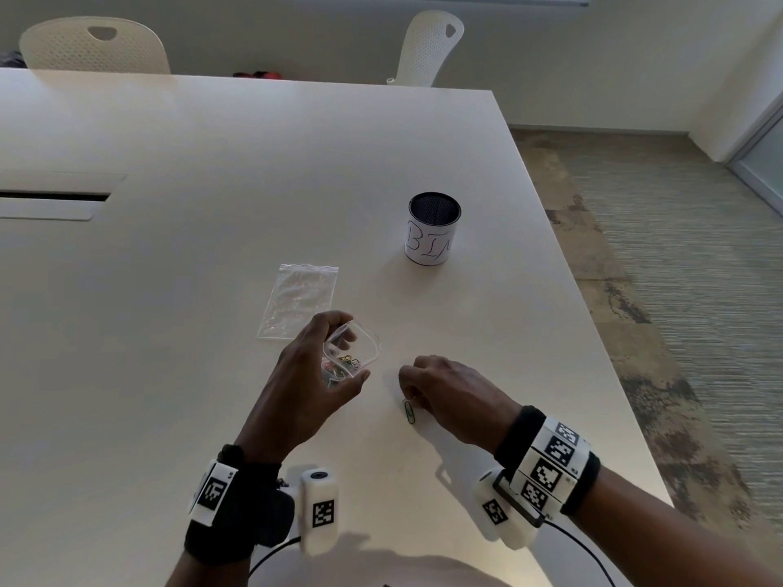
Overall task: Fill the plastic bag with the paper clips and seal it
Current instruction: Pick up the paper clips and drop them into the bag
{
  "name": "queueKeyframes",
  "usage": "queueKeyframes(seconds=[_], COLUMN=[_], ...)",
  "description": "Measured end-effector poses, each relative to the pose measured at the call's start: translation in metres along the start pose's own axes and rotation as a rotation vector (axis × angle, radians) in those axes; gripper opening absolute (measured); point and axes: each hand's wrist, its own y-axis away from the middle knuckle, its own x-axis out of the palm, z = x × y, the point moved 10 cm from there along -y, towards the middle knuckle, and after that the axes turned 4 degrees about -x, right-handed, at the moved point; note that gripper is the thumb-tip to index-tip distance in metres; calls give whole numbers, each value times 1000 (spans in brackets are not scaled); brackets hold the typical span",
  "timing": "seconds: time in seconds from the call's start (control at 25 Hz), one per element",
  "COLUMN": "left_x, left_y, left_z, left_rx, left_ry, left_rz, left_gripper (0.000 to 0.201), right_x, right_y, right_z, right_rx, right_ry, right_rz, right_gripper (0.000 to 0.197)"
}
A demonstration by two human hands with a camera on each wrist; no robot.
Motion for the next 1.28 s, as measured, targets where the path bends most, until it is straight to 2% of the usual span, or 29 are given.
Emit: queueKeyframes(seconds=[0.2,0.44,0.56,0.68,0.8,1.08,1.28], left_x=[-1,-3,-4,-4,-2,-3,-2], left_y=[1,2,3,4,5,4,3], left_z=[-1,-2,-2,-3,-5,-6,-3], left_rx=[4,8,2,13,8,-14,5], left_ry=[-6,1,9,-2,-7,6,-10], left_rz=[-5,-12,-11,-13,-7,-14,-19], left_gripper=[64,64,62,60,61,59,63], right_x=[4,5,-27,-77,-101,-97,-107], right_y=[5,9,5,-1,-10,-26,-9], right_z=[-2,3,-2,11,35,51,25], right_rx=[21,23,87,23,-39,-106,-29], right_ry=[-26,6,-205,-467,-597,-483,-452], right_rz=[67,79,-85,-373,-525,-485,-539], right_gripper=[18,21,12,6,10,9,5])
